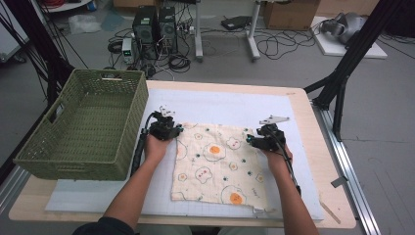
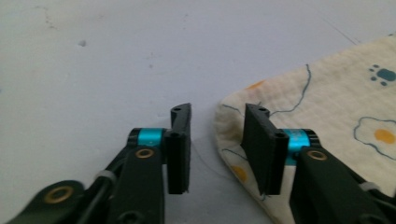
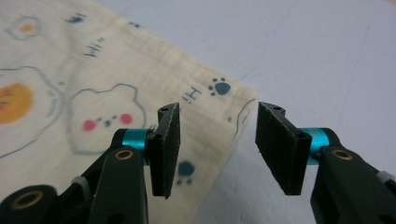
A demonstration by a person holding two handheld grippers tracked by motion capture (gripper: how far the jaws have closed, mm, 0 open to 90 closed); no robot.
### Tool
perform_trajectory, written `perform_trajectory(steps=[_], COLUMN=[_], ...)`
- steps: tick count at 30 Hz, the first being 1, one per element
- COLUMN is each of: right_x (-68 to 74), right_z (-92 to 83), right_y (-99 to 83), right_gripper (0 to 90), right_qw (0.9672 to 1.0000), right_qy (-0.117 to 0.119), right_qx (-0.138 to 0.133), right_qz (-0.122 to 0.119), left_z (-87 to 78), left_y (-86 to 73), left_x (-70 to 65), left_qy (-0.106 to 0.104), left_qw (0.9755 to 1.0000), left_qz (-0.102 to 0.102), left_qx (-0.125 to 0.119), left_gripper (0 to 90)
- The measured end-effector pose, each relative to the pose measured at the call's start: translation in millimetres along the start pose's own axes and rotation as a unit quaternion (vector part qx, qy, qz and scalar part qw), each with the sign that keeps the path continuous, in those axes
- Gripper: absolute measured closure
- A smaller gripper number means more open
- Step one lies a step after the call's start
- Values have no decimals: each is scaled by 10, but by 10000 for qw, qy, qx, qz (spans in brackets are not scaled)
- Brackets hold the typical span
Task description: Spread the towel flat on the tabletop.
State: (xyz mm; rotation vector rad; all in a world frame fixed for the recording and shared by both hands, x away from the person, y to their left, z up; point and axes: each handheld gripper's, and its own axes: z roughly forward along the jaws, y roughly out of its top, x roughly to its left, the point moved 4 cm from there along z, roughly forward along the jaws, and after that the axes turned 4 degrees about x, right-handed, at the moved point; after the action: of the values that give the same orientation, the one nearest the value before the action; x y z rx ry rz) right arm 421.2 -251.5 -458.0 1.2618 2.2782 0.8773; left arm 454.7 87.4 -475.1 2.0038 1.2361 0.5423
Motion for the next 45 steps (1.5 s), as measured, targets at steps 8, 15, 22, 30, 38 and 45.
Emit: perform_trajectory(steps=[8,15,22,30,38,45], right_x=[-28,-124,-191,-148,1,206], right_z=[269,264,230,-25,-329,-439], right_y=[104,179,230,193,-19,-365], right_gripper=[870,870,726,562,498,448], right_qw=[9989,9991,9954,9964,9983,9987], right_qy=[105,-260,-885,-728,-100,281], right_qx=[176,-21,-353,-384,-571,-424], right_qz=[-430,-339,-90,-200,-65,55], left_z=[7,-53,-55,-220,-510,-741], left_y=[9,198,284,167,-6,-149], left_x=[-42,2,12,-46,-125,-137], left_qy=[-95,188,192,-285,-865,-1004], left_qw=[9999,9992,9992,9983,9936,9906], left_qz=[-65,-95,-56,-189,-7,-6], left_qx=[-10,-343,-359,-472,-726,-931], left_gripper=[865,868,557,455,429,416])
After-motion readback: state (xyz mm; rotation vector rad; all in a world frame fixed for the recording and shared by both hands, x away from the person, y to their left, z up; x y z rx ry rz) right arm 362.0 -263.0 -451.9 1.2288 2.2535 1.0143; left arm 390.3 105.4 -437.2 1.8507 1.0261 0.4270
